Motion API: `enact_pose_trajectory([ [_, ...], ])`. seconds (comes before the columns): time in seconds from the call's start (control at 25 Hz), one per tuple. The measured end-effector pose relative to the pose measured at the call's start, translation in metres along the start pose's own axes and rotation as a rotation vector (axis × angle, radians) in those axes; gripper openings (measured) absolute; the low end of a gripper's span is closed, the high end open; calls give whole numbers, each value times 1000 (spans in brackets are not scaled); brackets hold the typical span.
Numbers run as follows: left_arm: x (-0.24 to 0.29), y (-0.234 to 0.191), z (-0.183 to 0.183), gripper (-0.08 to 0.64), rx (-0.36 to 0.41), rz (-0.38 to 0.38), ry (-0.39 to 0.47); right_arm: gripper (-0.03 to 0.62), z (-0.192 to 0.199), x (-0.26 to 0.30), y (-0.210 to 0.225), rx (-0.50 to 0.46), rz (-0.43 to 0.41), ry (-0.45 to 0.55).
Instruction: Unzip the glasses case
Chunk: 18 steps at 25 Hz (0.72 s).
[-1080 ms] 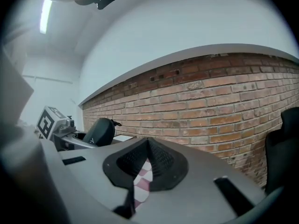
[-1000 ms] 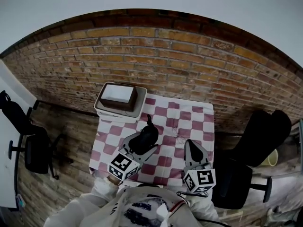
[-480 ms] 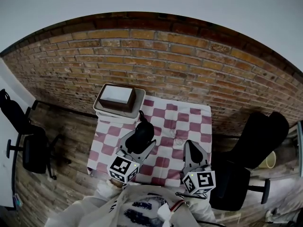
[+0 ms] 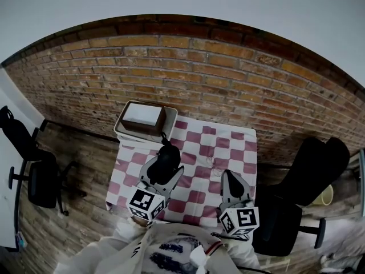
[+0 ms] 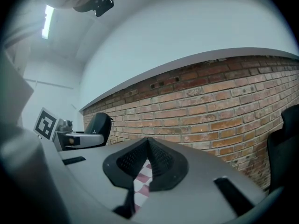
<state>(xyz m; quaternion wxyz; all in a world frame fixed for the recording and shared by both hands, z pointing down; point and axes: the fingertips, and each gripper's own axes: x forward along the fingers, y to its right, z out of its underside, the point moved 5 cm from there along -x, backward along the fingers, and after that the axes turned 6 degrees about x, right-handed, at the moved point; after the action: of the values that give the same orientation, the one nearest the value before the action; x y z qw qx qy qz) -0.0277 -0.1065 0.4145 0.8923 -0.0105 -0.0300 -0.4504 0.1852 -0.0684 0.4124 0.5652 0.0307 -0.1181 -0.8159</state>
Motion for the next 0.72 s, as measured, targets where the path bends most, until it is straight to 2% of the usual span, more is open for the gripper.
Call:
enact_pose_trajectory([
  [0.2, 1, -3, -2, 284, 18, -4, 8, 12, 1, 3, -3, -25, -12, -1],
  [0.48, 5, 5, 1, 284, 24, 42, -16, 12, 5, -1, -4, -15, -14, -18],
  [0.72, 6, 10, 3, 284, 31, 46, -18, 12, 4, -4, -1, -30, -9, -18],
])
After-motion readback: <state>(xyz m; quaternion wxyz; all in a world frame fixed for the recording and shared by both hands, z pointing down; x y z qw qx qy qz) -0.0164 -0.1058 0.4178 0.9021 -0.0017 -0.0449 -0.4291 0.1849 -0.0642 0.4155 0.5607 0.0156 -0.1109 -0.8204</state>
